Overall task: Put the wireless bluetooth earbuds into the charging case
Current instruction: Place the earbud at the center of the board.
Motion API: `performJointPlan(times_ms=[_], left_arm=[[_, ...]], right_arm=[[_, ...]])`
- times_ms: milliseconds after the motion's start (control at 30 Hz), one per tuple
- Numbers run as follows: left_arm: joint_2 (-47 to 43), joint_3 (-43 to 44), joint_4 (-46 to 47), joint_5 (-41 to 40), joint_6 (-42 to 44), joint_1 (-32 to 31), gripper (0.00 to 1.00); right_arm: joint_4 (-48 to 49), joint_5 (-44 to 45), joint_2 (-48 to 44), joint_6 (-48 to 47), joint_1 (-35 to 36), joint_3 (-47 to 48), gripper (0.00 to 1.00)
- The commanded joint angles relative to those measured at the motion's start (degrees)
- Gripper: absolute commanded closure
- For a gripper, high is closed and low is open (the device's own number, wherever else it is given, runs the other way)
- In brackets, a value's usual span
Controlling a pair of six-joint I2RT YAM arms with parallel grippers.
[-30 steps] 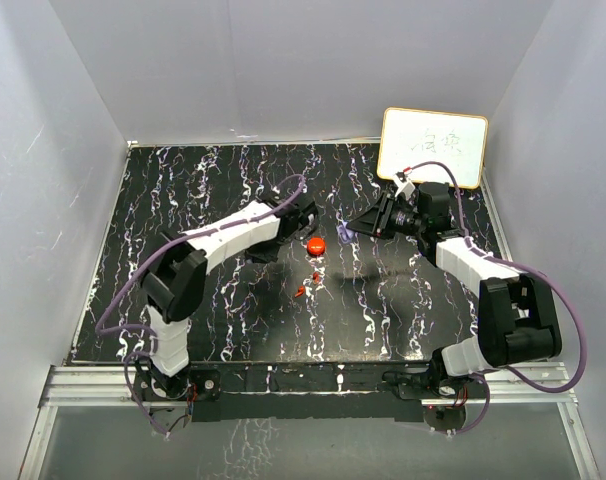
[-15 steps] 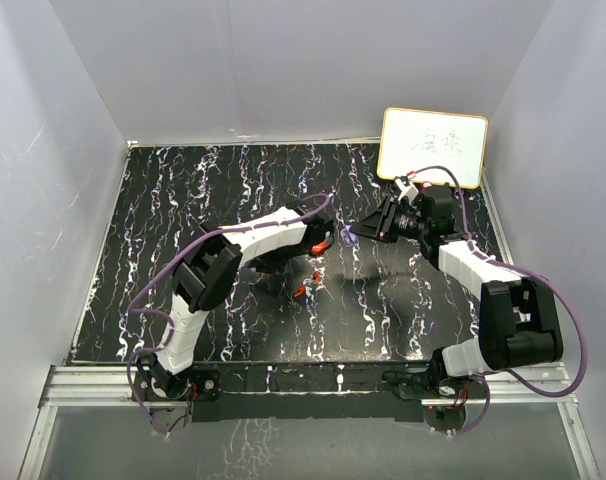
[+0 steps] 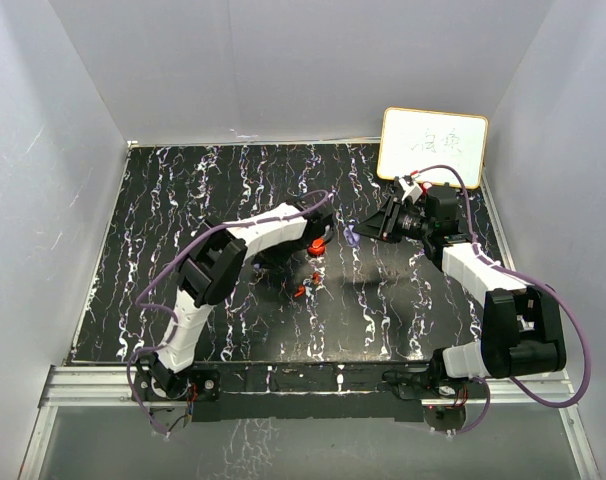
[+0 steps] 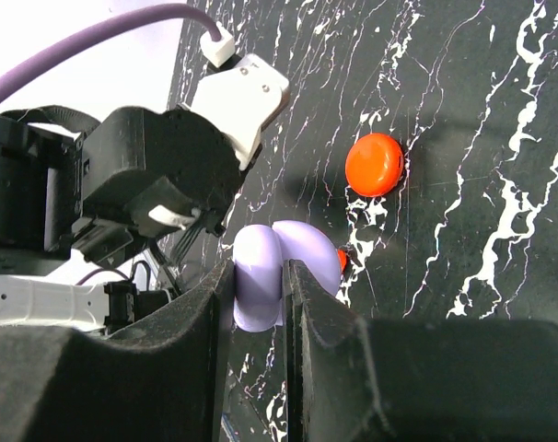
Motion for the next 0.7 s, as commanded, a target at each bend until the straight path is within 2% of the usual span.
performJointPlan(times_ms=[0, 200, 467, 567, 667], left_arm=[[0.1, 0.8, 1.3, 0.9, 1.9, 2.0, 1.00], [1.8, 1.7, 1.5, 1.2, 3.2, 3.1, 1.00], [5.3, 4.8, -0.2, 1.2, 4.6, 4.0, 0.93], [5.8, 6.0, -0.2, 1.7, 5.2, 4.3, 0.85], [6.2, 7.0, -0.2, 1.8, 5.5, 4.7, 0.73]], right_arm=[[1.2, -0.2, -1.8, -1.4, -0.4, -0.2, 1.00], [1.0, -0.4, -0.9, -1.6, -0.4, 0.1, 1.00], [0.9, -0.5, -0.3, -1.7, -0.5, 0.5, 1.00], [0.8, -0.5, -0.3, -1.7, -0.4, 0.5, 1.00], [0.7, -0.4, -0.3, -1.8, -0.4, 0.4, 1.00]])
